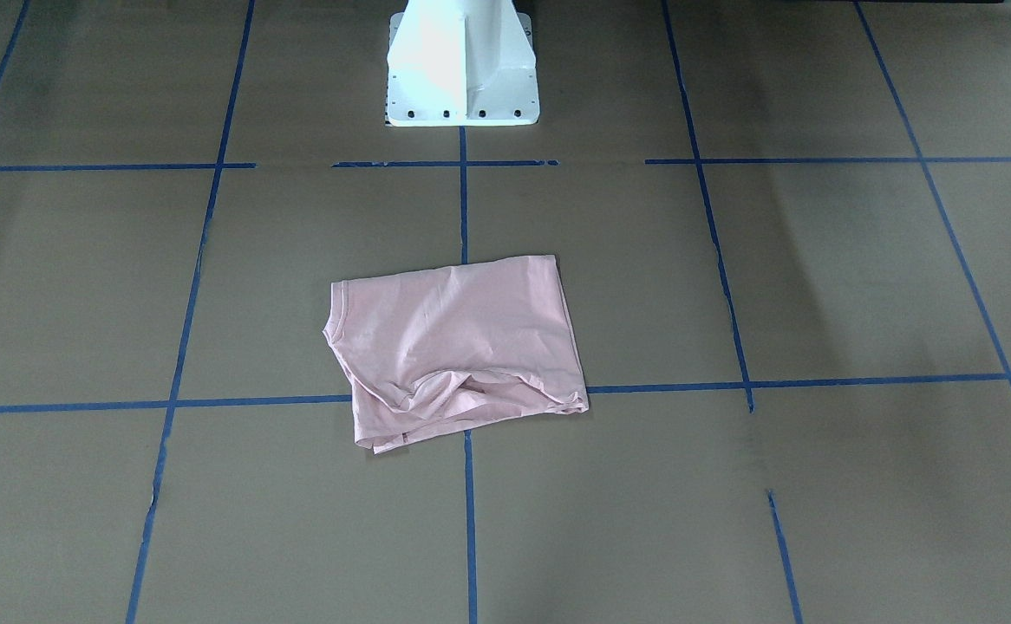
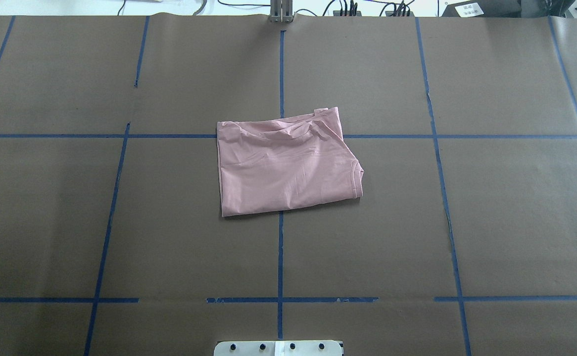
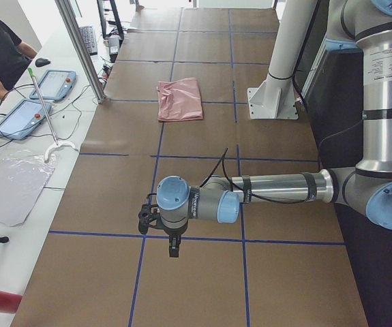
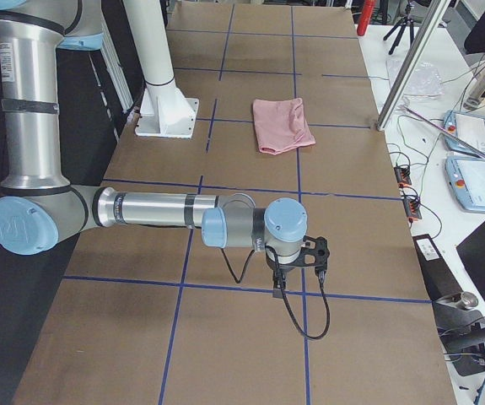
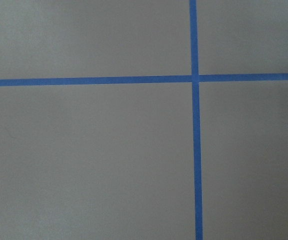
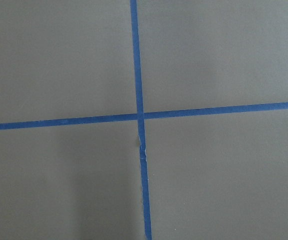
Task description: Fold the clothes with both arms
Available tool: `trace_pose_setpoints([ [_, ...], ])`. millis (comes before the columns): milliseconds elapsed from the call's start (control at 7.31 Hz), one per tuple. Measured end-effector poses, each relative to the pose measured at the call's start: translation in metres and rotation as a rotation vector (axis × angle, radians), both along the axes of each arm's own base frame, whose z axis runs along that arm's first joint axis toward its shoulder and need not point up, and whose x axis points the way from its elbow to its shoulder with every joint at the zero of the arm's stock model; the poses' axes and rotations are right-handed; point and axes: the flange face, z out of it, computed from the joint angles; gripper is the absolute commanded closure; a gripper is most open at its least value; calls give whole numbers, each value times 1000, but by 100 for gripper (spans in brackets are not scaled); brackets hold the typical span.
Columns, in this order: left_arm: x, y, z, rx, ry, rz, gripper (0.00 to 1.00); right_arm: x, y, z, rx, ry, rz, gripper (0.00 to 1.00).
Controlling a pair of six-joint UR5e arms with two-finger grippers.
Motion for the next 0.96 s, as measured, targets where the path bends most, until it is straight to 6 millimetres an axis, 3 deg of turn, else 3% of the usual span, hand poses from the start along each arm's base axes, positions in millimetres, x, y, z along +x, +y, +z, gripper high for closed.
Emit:
trace_pose_setpoints([
  [958,4,1,-4,-11,59,3,0,0,1,3,-10,4,3,0],
])
